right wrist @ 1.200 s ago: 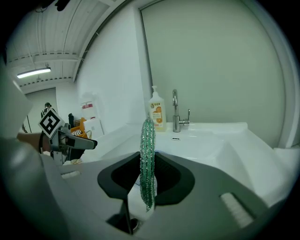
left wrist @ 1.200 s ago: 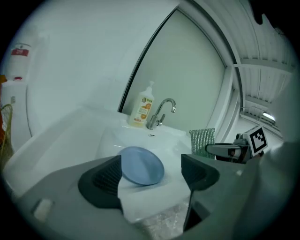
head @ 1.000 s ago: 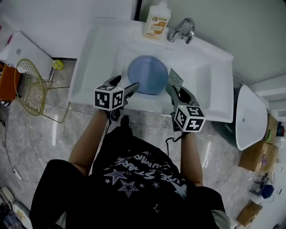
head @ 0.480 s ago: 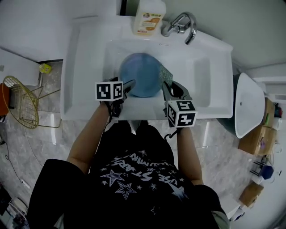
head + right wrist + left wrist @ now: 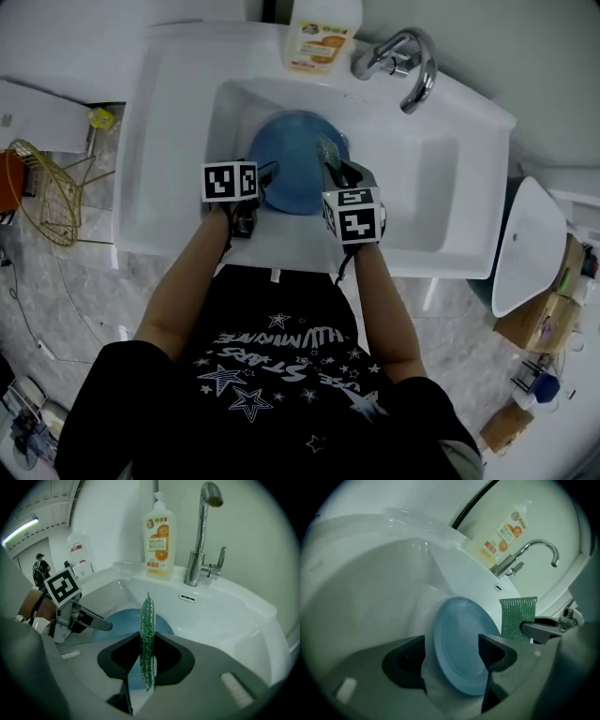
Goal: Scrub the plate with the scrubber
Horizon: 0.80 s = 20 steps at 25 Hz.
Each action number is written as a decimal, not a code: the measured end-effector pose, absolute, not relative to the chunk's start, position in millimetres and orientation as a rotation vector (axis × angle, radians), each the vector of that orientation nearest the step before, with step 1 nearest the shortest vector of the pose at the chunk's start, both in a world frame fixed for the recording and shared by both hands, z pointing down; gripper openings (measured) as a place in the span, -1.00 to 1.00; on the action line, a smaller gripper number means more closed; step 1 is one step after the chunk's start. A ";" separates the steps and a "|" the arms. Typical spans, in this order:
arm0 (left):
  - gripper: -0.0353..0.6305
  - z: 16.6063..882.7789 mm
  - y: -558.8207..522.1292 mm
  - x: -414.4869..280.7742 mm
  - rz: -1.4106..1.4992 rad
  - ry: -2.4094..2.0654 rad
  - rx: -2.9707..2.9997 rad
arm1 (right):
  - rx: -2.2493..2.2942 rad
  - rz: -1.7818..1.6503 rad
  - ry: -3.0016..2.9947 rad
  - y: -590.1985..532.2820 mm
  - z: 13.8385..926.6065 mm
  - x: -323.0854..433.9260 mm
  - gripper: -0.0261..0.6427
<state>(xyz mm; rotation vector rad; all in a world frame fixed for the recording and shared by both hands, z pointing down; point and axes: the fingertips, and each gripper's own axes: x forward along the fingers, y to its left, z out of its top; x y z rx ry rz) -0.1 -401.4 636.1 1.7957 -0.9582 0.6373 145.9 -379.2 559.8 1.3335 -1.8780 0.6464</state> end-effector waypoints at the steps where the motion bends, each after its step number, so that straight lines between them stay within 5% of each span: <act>1: 0.21 637.8 -402.7 -1.0 0.629 -0.972 1.781 | 1.323 0.647 -1.868 -382.7 565.3 145.6 -0.59; 6: 0.10 648.0 -408.7 -2.2 0.618 -1.001 1.749 | 1.271 0.648 -1.834 -396.8 590.2 140.7 -0.59; 12: -0.78 661.9 -409.7 -18.9 0.707 -1.076 1.691 | 1.240 0.522 -1.788 -417.0 607.7 136.0 -0.59; 20: -0.79 666.2 -407.0 -15.9 0.713 -1.048 1.701 | 1.117 0.195 -1.653 -436.4 629.0 118.0 -0.59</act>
